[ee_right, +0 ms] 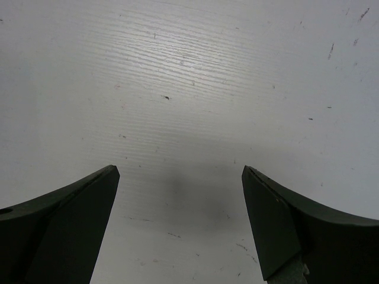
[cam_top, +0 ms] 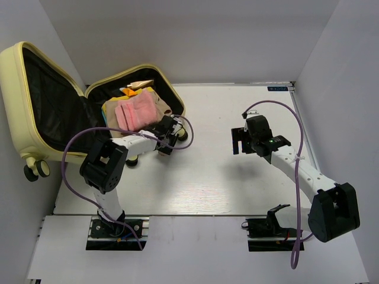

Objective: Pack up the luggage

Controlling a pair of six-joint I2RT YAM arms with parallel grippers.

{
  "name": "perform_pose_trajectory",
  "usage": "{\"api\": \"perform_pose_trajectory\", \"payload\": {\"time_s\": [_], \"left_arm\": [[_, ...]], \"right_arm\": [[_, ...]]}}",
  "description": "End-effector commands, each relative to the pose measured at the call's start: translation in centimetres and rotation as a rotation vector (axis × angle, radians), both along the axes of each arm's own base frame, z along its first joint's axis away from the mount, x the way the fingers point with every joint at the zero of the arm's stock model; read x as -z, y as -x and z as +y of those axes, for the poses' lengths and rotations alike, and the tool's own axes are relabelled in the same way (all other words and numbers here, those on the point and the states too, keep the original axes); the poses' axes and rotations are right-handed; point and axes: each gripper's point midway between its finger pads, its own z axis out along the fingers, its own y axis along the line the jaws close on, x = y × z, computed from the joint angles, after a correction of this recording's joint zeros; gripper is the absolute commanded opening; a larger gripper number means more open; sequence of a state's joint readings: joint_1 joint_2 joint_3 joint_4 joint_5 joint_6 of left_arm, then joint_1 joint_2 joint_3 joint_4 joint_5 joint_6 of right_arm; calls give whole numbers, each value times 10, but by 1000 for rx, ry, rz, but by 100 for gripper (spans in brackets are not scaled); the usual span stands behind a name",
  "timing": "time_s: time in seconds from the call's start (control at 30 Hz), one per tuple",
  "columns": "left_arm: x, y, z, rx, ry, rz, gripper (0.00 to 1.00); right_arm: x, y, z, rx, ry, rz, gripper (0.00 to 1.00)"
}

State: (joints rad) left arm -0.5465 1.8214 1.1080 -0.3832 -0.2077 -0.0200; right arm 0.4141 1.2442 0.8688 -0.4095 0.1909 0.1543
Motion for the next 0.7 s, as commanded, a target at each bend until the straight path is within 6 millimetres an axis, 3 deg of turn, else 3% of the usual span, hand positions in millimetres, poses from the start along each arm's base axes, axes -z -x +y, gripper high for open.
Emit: {"api": "perform_pose_trajectory", "payload": {"time_s": [0.0,0.17,0.3,0.33,0.4,0.43,0.53,0.57,0.6,0.63,0.67], "left_arm": [[21,51,24,-12,-47,152,1],[-25,61,12,118,-6,52,0],[-81,63,-20,373,154,-94,0],[-87,60,-22,396,167,-123,0],[-111,43,-24,470,187,-218,0],[-138,25,-29,468,200,-303,0],[-177,-21,-13,440,118,-429,0],[-191,-44,-2,410,92,-471,0],[-195,-60,16,356,61,-479,0],[-190,-90,33,290,27,-461,0],[-213,-108,45,217,21,-487,0]], "right_arm": [[-9,-5,1,11,-21,-43,90],[-11,-6,3,5,-29,-46,90],[-9,-7,3,6,-26,-43,90],[-9,-6,2,6,-22,-44,90],[-9,-7,2,9,-17,-46,90],[-9,-8,2,6,-18,-46,90],[-8,-8,-1,13,-8,-43,90],[-7,-9,-1,16,-2,-43,90],[-8,-10,-2,20,6,-47,90],[-9,-11,-2,19,7,-47,90],[-9,-11,-4,28,17,-48,90]]}}
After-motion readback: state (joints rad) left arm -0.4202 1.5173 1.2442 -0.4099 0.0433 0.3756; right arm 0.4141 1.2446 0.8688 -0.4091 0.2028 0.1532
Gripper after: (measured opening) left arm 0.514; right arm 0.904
